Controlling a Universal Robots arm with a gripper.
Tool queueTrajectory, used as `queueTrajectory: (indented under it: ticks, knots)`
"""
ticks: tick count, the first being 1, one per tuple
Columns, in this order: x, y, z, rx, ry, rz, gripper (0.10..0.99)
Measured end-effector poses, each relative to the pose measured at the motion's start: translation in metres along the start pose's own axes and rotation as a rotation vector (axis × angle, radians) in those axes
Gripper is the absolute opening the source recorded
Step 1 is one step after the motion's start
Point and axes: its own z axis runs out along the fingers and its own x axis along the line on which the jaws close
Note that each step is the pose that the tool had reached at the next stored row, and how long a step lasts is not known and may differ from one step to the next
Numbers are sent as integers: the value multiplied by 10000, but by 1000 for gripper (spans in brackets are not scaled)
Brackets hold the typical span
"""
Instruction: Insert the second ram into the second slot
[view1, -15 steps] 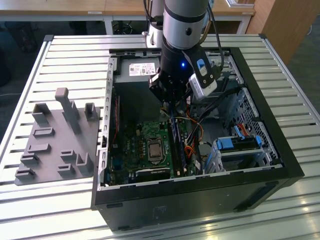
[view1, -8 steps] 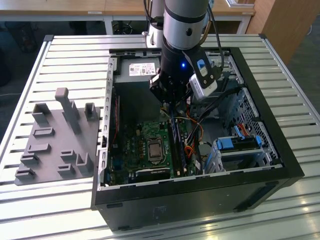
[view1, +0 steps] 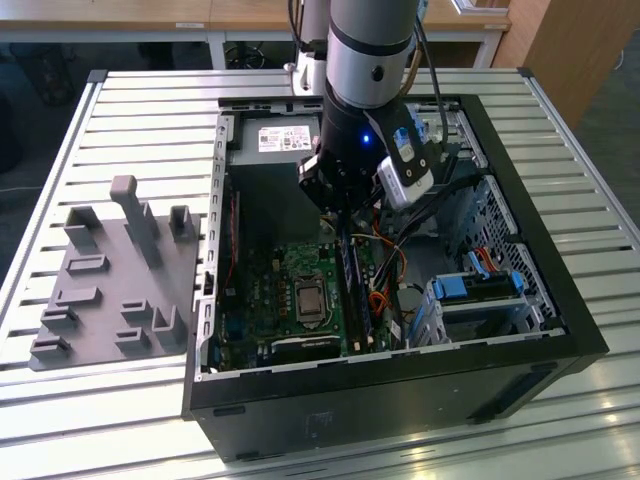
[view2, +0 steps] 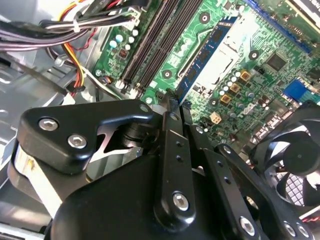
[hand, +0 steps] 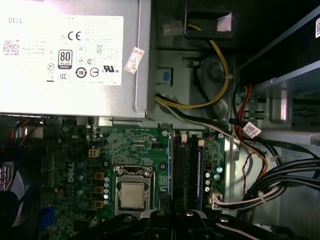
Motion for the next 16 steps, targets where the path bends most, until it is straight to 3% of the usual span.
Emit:
queueTrajectory:
  ticks: [10, 16]
  knots:
    - [4, -15, 91, -2, 38, 53, 137]
    - [4, -27, 98, 7, 38, 54, 137]
